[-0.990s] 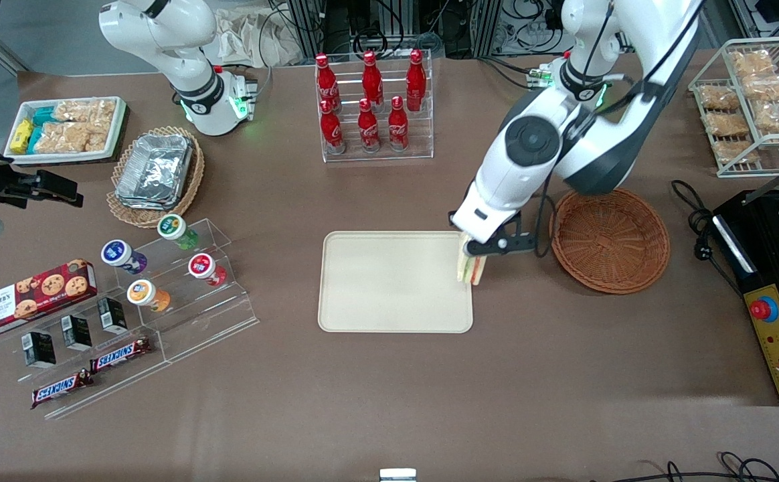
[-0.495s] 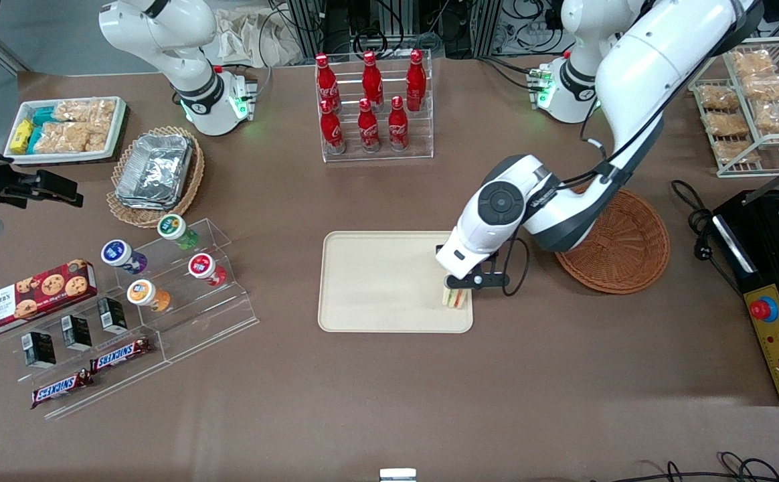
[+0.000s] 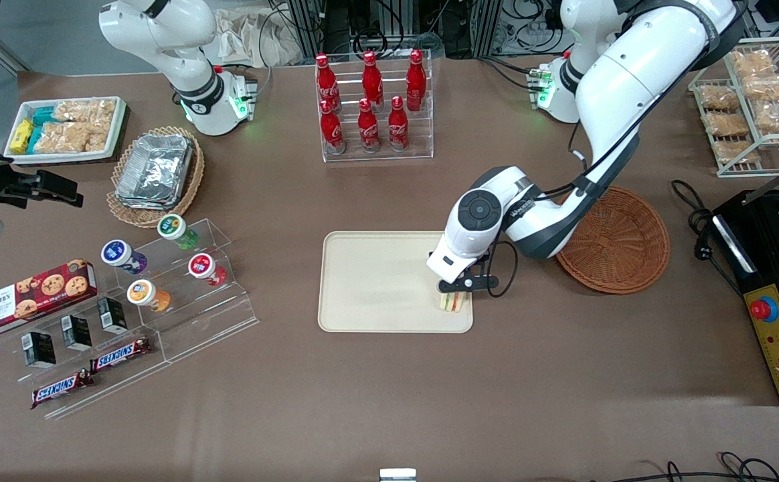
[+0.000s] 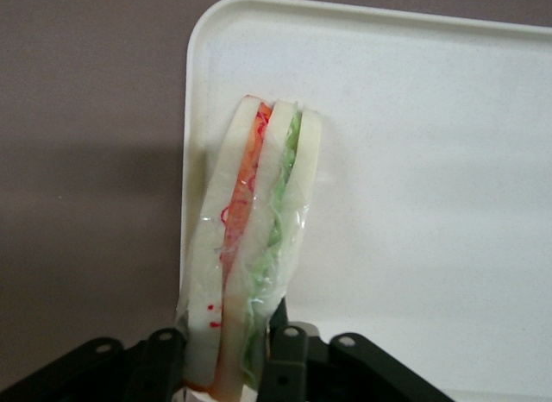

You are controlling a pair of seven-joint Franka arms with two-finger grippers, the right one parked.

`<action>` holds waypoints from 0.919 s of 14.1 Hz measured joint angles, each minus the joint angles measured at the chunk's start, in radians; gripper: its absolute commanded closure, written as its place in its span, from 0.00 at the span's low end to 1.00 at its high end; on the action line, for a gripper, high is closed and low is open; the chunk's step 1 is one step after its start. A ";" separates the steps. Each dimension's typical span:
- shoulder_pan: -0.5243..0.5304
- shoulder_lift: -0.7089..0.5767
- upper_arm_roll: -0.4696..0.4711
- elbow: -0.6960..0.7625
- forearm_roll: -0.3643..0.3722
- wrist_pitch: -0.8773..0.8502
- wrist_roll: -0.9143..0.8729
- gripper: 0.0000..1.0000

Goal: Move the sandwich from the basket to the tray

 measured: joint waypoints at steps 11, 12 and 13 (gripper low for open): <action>0.000 -0.200 -0.017 0.307 -0.055 -0.420 -0.109 0.00; 0.014 -0.243 -0.014 0.348 -0.094 -0.482 -0.069 0.00; 0.045 -0.287 -0.013 0.369 -0.131 -0.528 -0.007 0.00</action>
